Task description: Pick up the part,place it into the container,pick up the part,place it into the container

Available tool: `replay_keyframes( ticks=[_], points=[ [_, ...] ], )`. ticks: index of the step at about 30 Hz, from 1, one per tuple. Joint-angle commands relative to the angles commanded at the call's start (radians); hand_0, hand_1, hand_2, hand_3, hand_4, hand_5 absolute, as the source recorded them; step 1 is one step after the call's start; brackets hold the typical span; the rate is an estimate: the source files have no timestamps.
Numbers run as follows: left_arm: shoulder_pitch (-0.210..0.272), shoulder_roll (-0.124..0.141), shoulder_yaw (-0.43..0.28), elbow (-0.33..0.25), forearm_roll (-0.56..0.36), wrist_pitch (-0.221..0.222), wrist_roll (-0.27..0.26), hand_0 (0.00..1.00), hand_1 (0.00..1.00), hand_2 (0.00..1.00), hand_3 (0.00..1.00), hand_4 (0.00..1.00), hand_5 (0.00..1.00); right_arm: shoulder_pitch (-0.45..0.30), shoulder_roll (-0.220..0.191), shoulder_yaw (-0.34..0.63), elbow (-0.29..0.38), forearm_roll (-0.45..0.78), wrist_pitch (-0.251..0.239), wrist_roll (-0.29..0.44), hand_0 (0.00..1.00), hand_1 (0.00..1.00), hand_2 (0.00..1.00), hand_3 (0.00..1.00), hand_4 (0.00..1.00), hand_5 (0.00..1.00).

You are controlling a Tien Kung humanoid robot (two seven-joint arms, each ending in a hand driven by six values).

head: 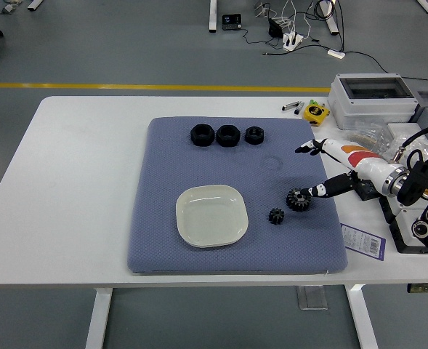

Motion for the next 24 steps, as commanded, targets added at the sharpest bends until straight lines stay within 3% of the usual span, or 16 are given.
replay_keyframes(
  ticks=[2,7,8,16,24],
  points=[
    [0.000,0.000,0.001,0.000,0.000,-0.001,0.000,0.711,0.622,0.639,0.566,0.618,0.697,0.015,0.004,-0.025,-0.012,-0.004,-0.001,0.004,0.778,0.752,0.783,0.801,0.930,0.173],
    [-0.001,0.001,0.004,0.000,-0.004,-0.002,0.001,0.711,0.622,0.639,0.566,0.618,0.697,0.076,0.027,-0.121,-0.089,-0.026,-0.015,0.024,0.778,0.752,0.783,0.801,0.930,0.173],
    [-0.002,0.002,0.005,0.000,-0.005,-0.002,0.001,0.710,0.623,0.641,0.566,0.618,0.698,0.084,0.031,-0.136,-0.102,-0.040,-0.020,0.027,0.751,0.731,0.771,0.797,0.921,0.075],
    [-0.004,0.001,0.008,0.000,-0.010,-0.002,0.001,0.710,0.623,0.641,0.566,0.618,0.698,0.137,0.054,-0.214,-0.174,-0.084,-0.023,0.048,0.726,0.709,0.748,0.783,0.910,0.067],
    [-0.008,0.001,0.009,0.000,-0.014,-0.001,0.000,0.710,0.623,0.639,0.566,0.617,0.698,0.153,0.058,-0.254,-0.180,-0.085,-0.008,0.048,0.718,0.704,0.743,0.781,0.912,0.090]
  ],
)
